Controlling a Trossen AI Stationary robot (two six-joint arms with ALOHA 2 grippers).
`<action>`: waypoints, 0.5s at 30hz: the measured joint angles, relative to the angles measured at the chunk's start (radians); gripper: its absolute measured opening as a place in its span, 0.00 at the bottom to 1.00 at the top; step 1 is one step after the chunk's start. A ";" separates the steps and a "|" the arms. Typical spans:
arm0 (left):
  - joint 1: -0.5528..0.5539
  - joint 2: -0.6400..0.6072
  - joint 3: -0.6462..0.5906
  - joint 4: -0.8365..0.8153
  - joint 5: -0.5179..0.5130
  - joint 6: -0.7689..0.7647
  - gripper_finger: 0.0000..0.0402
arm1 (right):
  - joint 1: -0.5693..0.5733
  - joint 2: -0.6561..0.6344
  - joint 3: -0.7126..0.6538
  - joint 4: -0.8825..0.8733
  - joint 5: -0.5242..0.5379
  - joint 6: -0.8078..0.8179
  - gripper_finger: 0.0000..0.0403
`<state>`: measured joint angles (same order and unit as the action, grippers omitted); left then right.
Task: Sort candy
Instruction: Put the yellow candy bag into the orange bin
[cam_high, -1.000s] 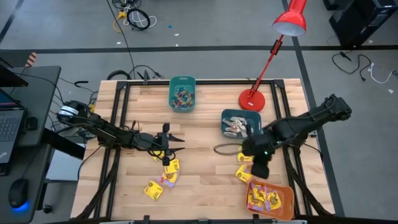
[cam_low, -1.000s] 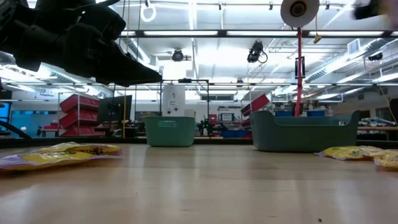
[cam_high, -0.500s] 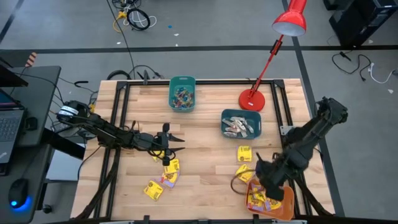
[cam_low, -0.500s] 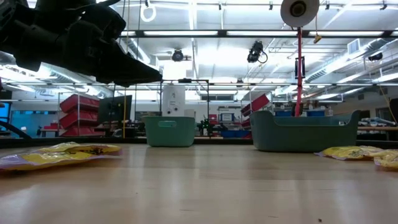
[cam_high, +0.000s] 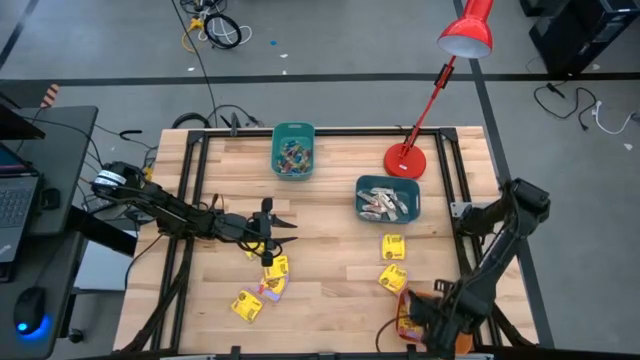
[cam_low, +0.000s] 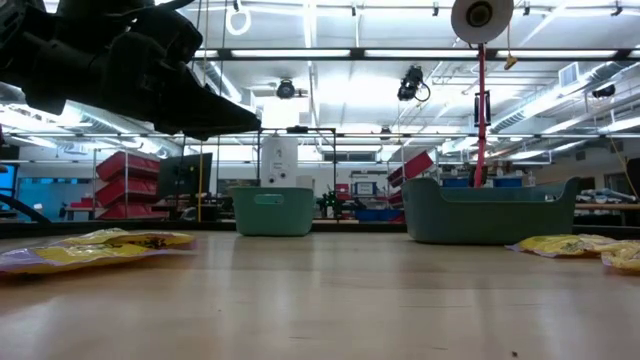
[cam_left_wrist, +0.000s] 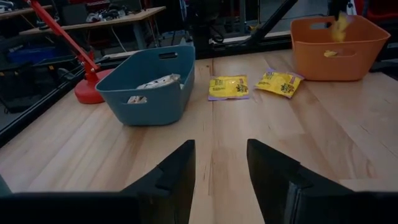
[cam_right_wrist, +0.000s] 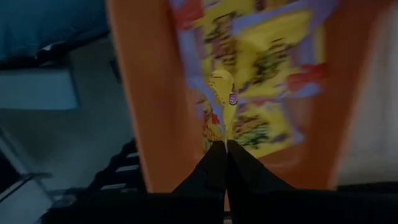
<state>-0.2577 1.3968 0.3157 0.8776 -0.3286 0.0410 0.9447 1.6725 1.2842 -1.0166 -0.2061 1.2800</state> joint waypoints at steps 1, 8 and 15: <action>0.000 0.000 0.000 0.000 0.000 0.000 0.37 | 0.007 0.008 0.000 0.017 -0.005 0.011 0.00; 0.000 0.000 0.000 -0.001 0.000 0.008 0.37 | 0.029 0.022 0.000 0.041 0.003 0.079 0.00; 0.000 0.000 0.000 -0.002 0.000 0.010 0.37 | 0.027 0.046 0.000 0.037 0.086 0.063 0.02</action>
<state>-0.2573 1.3968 0.3157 0.8757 -0.3286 0.0505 0.9717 1.7182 1.2842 -0.9795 -0.1206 1.3429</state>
